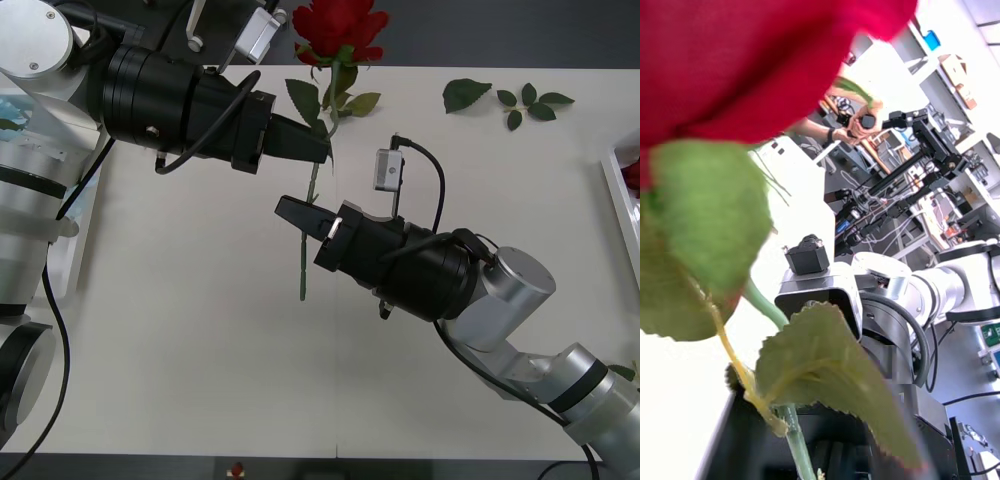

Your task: Put the red flowers into the right box and the blue flowers into the left box

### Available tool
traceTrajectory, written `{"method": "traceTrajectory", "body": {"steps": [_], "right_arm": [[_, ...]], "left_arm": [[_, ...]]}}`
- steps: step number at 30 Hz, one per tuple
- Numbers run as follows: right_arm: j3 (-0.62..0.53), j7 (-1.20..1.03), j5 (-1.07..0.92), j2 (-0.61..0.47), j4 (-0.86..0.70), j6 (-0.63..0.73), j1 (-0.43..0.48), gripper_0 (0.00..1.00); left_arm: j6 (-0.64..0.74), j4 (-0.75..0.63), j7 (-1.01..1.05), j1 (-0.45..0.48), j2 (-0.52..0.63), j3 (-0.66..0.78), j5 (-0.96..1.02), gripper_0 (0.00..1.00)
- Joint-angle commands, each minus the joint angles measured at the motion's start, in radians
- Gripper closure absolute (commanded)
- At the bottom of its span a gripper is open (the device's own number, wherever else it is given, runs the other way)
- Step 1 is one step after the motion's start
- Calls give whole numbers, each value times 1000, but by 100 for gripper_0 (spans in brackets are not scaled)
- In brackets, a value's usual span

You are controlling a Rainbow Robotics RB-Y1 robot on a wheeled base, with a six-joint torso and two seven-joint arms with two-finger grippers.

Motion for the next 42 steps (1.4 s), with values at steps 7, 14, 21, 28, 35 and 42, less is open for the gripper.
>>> {"method": "traceTrajectory", "body": {"steps": [7,14,21,28,35,42], "right_arm": [[-10,-5,0,1,-27,-4,-3,100],[-11,-5,-7,-72,-58,-4,-4,100],[-11,-5,-81,-294,-139,-1,-4,100],[-11,-16,-144,-602,-211,1,-6,100],[-20,-142,-176,-871,-188,1,-1,100],[-23,-248,-176,-1012,-69,19,11,100]], "left_arm": [[-6,-13,-21,-35,0,8,13,0],[-6,-13,-21,-35,0,8,13,0],[-38,-47,-25,-22,10,-6,19,0],[-47,-59,-121,-22,104,-4,17,0],[4,33,-380,-20,237,-4,59,0],[79,125,-602,-22,357,-6,77,0]]}}
